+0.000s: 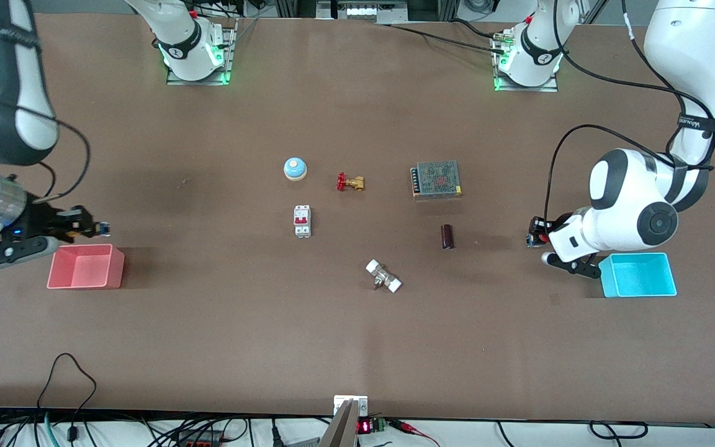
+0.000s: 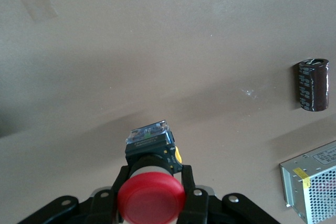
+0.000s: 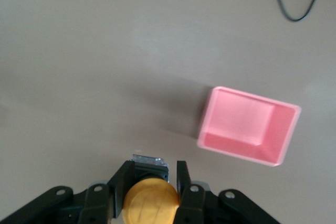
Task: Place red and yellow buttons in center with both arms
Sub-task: 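Lift the yellow button with the right gripper while the left lifts red, then place the red button with the left gripper while the right gripper carries yellow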
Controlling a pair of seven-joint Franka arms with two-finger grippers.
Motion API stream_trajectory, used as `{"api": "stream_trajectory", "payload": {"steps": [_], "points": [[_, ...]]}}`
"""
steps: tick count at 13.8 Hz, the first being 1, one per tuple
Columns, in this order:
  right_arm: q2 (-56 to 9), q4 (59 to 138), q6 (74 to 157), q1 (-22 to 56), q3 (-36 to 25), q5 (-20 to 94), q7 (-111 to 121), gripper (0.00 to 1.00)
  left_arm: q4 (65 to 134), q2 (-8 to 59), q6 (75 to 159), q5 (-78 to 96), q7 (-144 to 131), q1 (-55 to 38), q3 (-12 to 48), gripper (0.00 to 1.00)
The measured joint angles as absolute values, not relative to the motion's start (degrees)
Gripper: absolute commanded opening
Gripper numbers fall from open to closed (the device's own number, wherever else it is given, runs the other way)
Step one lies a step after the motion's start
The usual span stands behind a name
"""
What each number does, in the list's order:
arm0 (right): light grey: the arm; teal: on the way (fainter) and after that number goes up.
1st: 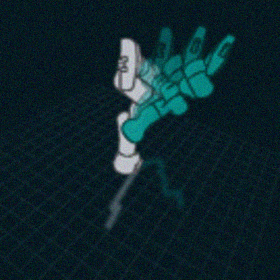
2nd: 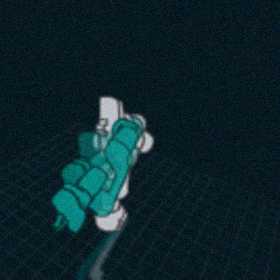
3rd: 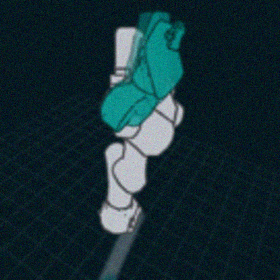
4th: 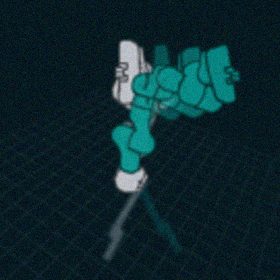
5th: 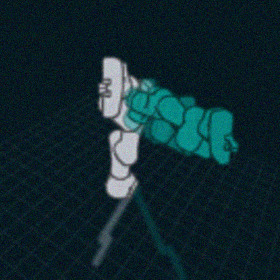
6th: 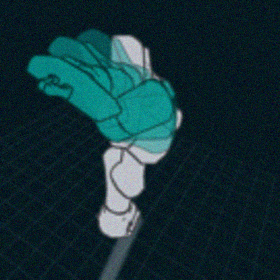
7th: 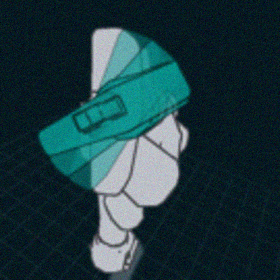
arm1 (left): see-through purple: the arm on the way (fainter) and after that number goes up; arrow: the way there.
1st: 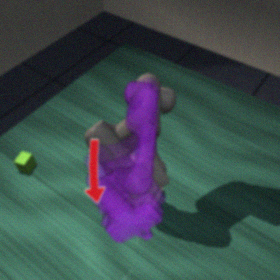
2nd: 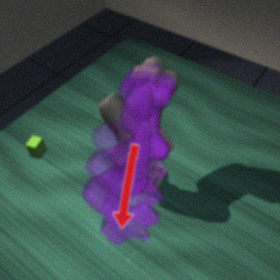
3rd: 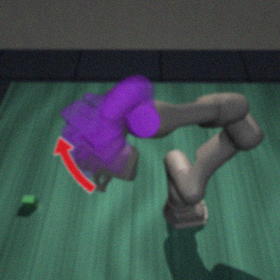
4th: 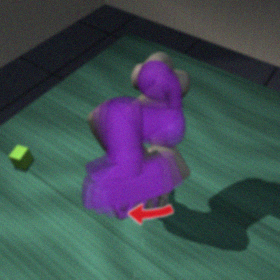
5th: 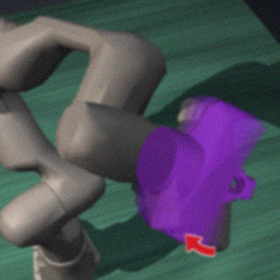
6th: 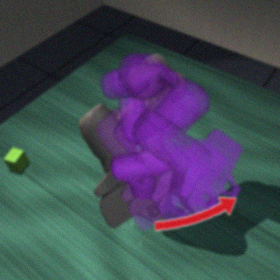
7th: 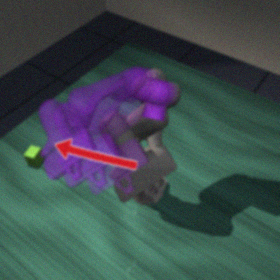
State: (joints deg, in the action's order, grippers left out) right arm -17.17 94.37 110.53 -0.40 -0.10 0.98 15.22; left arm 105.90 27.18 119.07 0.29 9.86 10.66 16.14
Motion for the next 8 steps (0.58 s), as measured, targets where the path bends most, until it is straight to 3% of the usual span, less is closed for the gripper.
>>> {"api": "stream_trajectory", "payload": {"steps": [4,8], "points": [[-19.8,98.7,118.2,10.0,0.2,-0.4,-2.1,0.12,111.1,27.1,126.6,0.3,9.9,10.7,16.1,0.19],[-25.5,102.7,130.0,12.8,0.0,-4.7,-7.6,0.12,114.3,27.4,132.4,0.3,9.7,10.7,16.0,0.2]]}}
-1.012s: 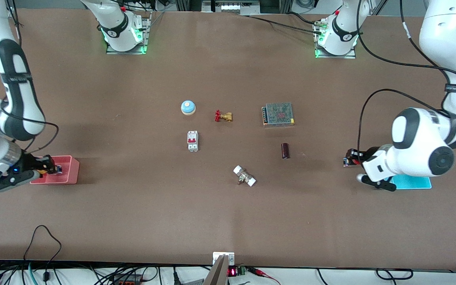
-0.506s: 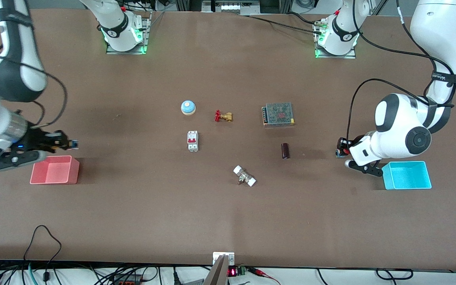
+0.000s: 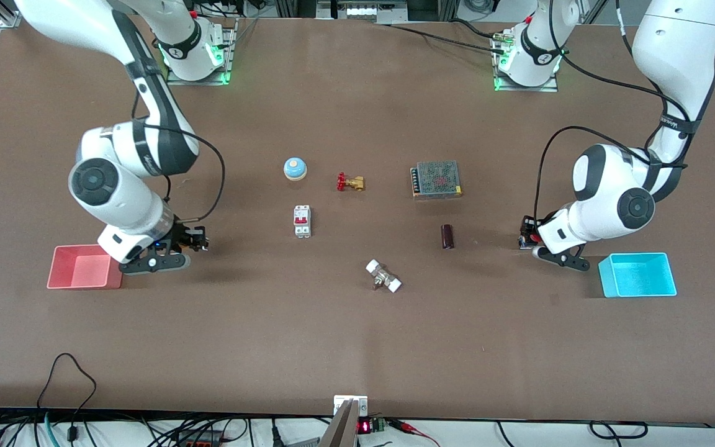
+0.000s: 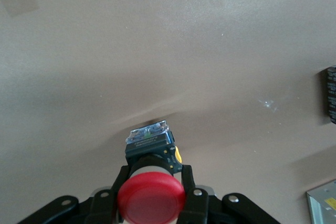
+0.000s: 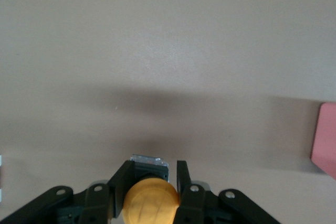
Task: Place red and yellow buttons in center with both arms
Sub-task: 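Place the red button with the left gripper while the right gripper carries yellow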
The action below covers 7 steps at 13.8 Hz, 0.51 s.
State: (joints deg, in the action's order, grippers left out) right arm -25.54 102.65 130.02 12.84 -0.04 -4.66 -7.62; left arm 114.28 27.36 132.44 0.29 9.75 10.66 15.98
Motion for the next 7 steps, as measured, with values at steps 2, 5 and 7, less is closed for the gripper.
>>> {"api": "stream_trajectory", "payload": {"steps": [2,5,7], "points": [[-27.0,102.8,131.6,12.9,-0.3,-6.1,-7.7,0.12,114.9,27.6,133.4,0.3,9.7,10.7,15.8,0.26],[-28.4,102.8,132.5,14.5,-0.2,-9.6,-10.0,0.12,115.1,28.3,133.7,0.3,9.6,10.7,15.6,0.49],[-29.3,102.8,133.6,15.7,-0.2,-13.4,-14.2,0.12,115.1,28.5,133.8,0.3,9.3,10.7,15.6,0.82]]}}
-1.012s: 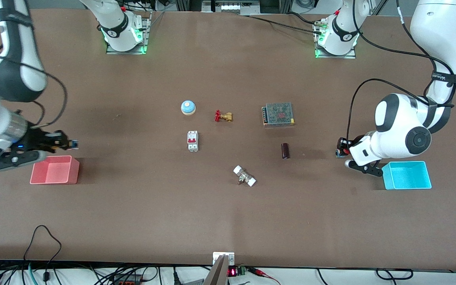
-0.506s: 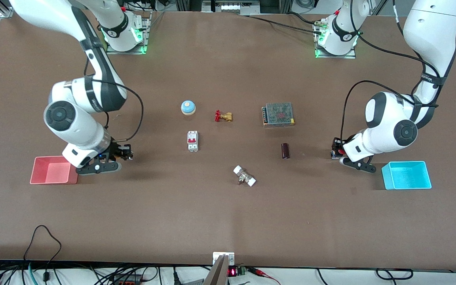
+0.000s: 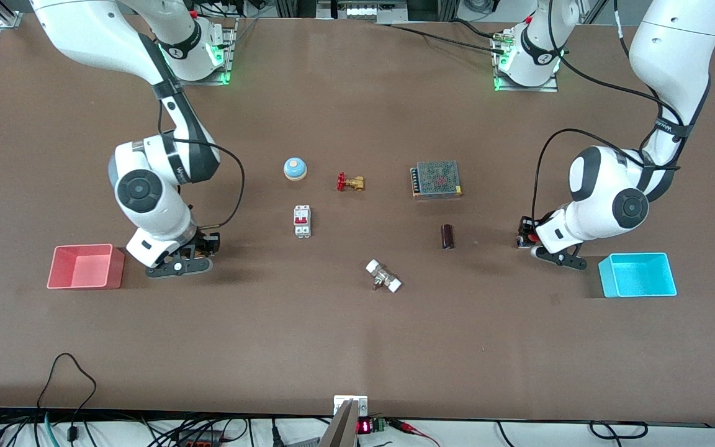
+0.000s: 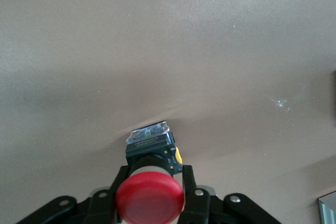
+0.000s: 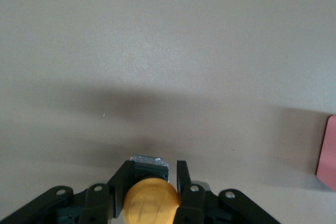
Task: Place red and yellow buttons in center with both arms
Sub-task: 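Place the red button with the left gripper while the right gripper carries yellow, then place the yellow button with the right gripper while the left gripper withdraws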
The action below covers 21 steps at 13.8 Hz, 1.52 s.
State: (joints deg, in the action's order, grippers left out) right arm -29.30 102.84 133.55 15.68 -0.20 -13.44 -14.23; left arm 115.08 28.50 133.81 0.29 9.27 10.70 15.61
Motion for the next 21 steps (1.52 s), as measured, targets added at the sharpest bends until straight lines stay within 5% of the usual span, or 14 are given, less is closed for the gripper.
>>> {"api": "stream_trajectory", "payload": {"steps": [1,9,21], "points": [[-29.7,102.8,133.9,16.0,-0.2,-14.0,-15.2,0.12,115.1,28.5,133.8,0.3,9.2,10.7,15.6,1.0],[-30.7,102.8,135.5,16.5,-0.2,-14.1,-16.1,0.13,111.7,24.9,132.9,0.3,7.4,11.2,15.5,1.0],[-32.7,102.9,137.3,17.1,-0.2,-14.2,-17.9,0.13,85.9,19.9,105.8,-3.7,-5.0,11.8,15.2,1.0]]}}
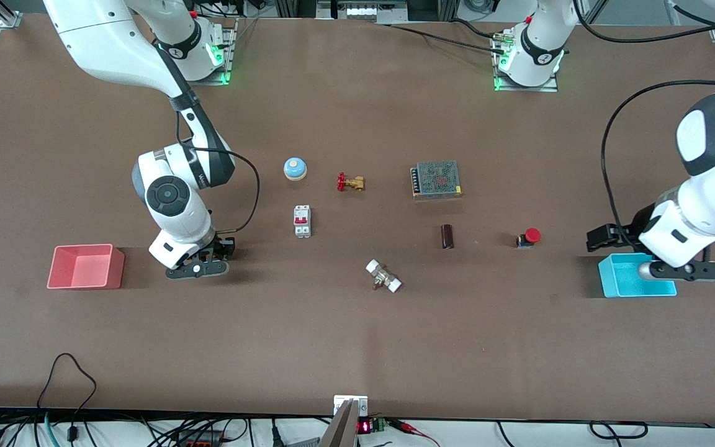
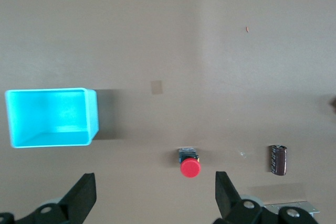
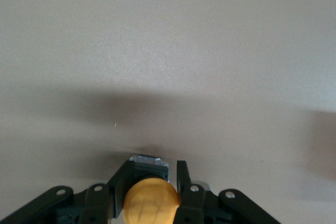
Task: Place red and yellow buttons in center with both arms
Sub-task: 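Place the yellow button with the right gripper while the left gripper withdraws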
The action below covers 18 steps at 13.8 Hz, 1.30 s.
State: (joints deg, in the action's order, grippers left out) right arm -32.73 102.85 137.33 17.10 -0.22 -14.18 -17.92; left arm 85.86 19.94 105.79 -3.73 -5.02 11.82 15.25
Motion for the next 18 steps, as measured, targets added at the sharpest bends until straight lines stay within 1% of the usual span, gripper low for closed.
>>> {"api": "stream_trajectory", "payload": {"steps": [2,3,5,6,7,8,9,10,11,12,14,16,17,18], "points": [[-32.7,103.1,137.3,17.6,-0.2,-14.2,-18.4,0.13,82.4,19.9,101.9,-3.9,-5.1,11.5,14.3,1.0],[-32.8,103.5,137.3,17.8,-0.2,-14.2,-19.1,0.13,81.6,19.6,100.9,-3.9,-5.1,10.4,12.3,1.0],[-32.7,103.9,137.3,18.4,-0.2,-14.7,-20.5,0.13,80.9,18.0,99.2,-1.8,-5.1,5.5,4.7,1.0],[-32.7,103.9,137.3,18.7,-0.2,-14.7,-20.7,0.13,80.9,16.9,98.6,0.0,-5.1,4.0,2.0,1.0],[-32.7,103.9,137.3,18.9,-0.2,-14.7,-20.8,0.14,81.0,15.8,98.3,0.9,-5.1,3.7,0.9,1.0],[-32.7,103.9,137.3,19.0,-0.2,-14.7,-20.9,0.19,81.1,14.7,98.2,1.4,-5.1,3.8,0.3,1.0],[-32.7,103.9,137.3,19.0,-0.2,-14.7,-20.9,0.27,81.3,13.6,98.0,1.4,-4.8,3.9,-0.1,1.0],[-32.7,103.9,137.3,19.0,-0.2,-14.7,-21.0,0.46,81.8,12.5,97.8,1.4,-4.0,3.9,-0.2,1.0],[-32.7,103.9,137.3,19.0,-0.2,-14.7,-21.0,0.55,82.4,11.4,97.6,1.5,-3.1,3.9,-0.2,1.0],[-32.7,103.9,137.3,19.0,-0.2,-14.7,-21.1,0.58,82.9,10.3,97.4,1.5,-2.8,3.8,-0.2,1.0],[-32.7,104.3,137.3,19.0,-0.2,-14.7,-21.3,0.59,85.4,8.1,97.1,1.5,-2.7,3.7,0.0,1.0],[-32.7,104.4,137.3,19.0,-0.2,-14.7,-21.4,0.65,89.2,5.8,97.2,1.5,-2.6,3.6,0.2,1.0],[-32.7,104.4,137.3,19.0,-0.2,-14.7,-21.4,0.79,90.4,5.1,97.2,1.5,-2.6,3.5,0.2,1.0],[-32.7,104.4,137.4,19.0,-0.2,-14.7,-21.4,1.0,91.0,4.8,97.4,1.5,-2.6,3.5,0.2,1.0]]}}
